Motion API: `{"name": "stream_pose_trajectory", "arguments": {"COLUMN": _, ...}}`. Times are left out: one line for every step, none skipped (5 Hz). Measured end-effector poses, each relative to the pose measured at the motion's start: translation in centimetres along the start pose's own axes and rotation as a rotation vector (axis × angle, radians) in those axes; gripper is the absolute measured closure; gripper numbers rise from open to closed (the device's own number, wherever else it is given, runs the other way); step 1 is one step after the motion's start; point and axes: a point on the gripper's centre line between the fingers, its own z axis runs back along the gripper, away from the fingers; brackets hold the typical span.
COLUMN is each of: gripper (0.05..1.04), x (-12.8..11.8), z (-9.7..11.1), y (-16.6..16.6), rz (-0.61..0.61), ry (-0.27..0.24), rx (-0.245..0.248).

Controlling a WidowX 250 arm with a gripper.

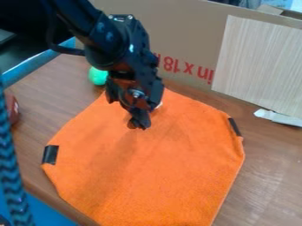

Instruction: Remove objects from the cloth

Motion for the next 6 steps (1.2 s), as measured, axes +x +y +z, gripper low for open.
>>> {"name": "stream_pose_trajectory", "arguments": {"gripper": 0.084, "x": 1.0, "z": -0.3, "y": -0.8, "rz": -0.006, "ry": 0.008, "rx": 0.004}}
{"name": "stream_pose_trajectory", "arguments": {"gripper": 0.084, "x": 1.8, "z": -0.7, "y": -1.3, "rz": 0.003, "ry": 0.021, "rx": 0.011}}
{"name": "stream_pose_trajectory", "arguments": {"gripper": 0.084, "x": 2.8, "z": -1.2, "y": -1.5, "rz": 0.01, "ry": 0.026, "rx": 0.02}}
{"name": "stream_pose_trajectory", "arguments": {"gripper": 0.084, "x": 3.7, "z": -1.5, "y": -1.8, "rz": 0.022, "ry": 0.027, "rx": 0.027}}
{"name": "stream_pose_trajectory", "arguments": {"gripper": 0.084, "x": 4.2, "z": -1.8, "y": -2.3, "rz": 0.016, "ry": 0.038, "rx": 0.035}}
{"name": "stream_pose_trajectory", "arguments": {"gripper": 0.084, "x": 4.8, "z": -2.2, "y": -2.3, "rz": 0.031, "ry": 0.049, "rx": 0.051}}
